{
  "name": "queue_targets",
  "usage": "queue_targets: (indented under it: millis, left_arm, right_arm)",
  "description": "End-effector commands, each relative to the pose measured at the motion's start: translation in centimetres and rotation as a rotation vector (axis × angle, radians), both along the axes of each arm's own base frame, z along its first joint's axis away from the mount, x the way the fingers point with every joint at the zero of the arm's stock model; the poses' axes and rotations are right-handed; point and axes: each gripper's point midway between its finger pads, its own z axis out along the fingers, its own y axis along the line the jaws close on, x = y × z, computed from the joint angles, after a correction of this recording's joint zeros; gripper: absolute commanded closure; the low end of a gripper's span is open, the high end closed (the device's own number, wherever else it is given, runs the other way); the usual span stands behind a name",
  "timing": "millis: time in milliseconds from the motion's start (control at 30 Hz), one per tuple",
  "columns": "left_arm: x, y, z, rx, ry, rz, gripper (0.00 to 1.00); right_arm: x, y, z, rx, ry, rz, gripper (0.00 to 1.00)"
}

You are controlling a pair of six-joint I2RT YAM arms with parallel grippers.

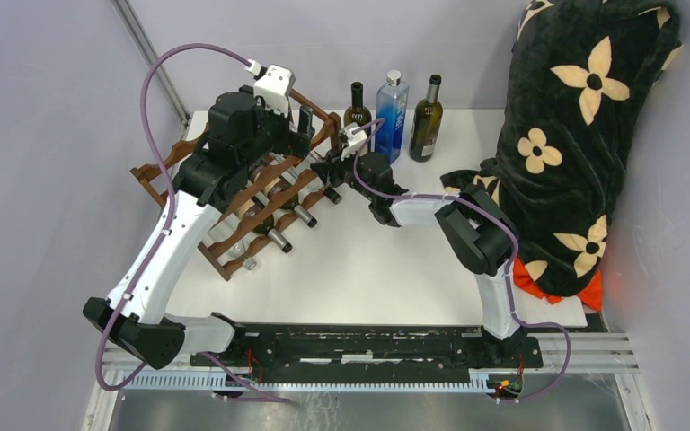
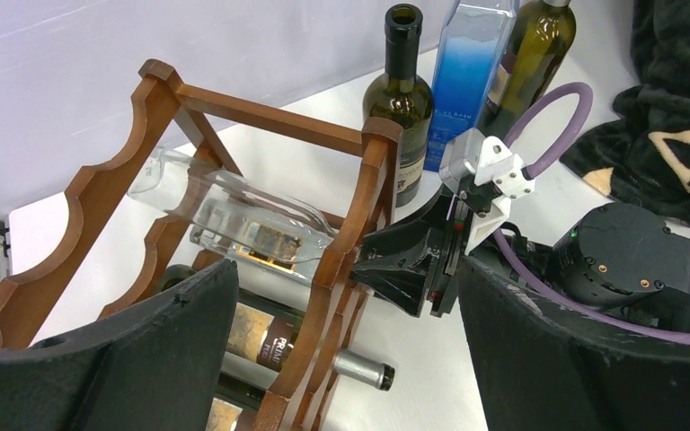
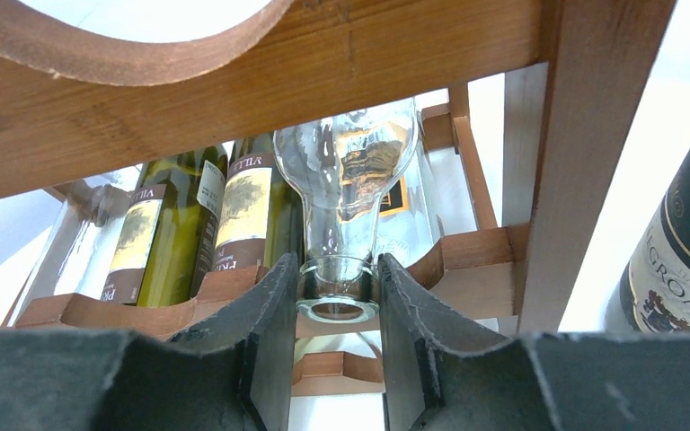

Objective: Put the wine bottle on the wine rack
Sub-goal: Place the wine bottle in the wine rack.

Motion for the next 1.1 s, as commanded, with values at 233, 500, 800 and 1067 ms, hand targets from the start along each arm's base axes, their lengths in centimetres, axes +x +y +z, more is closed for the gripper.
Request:
queue_targets:
  millis: [233, 500, 800, 1067]
  left_arm:
    - [-0.2, -0.6, 1.8, -0.075, -0.036, -0.02, 0.05]
    - [0.1, -0.9, 1.8, -0.079, -0.036, -0.028, 0.05]
    - [0.0, -1.2, 3.0, -0.108, -0.076, -0.042, 0.04]
    - [-0.8, -2.5, 4.6, -0.229, -0.096, -0.093, 0.01]
  right_arm:
    - [0.2, -1.5, 4.0, 0.026, -0.11, 0.014, 0.75]
    - [-1.5, -1.7, 3.5, 0.013, -0.099, 0.066, 0.68]
    - [-2.6, -1.8, 6.0, -0.014, -0.195, 0.154, 0.23]
    - [-7.0, -5.4, 7.4, -0.158, -0.288, 0.404, 0.02]
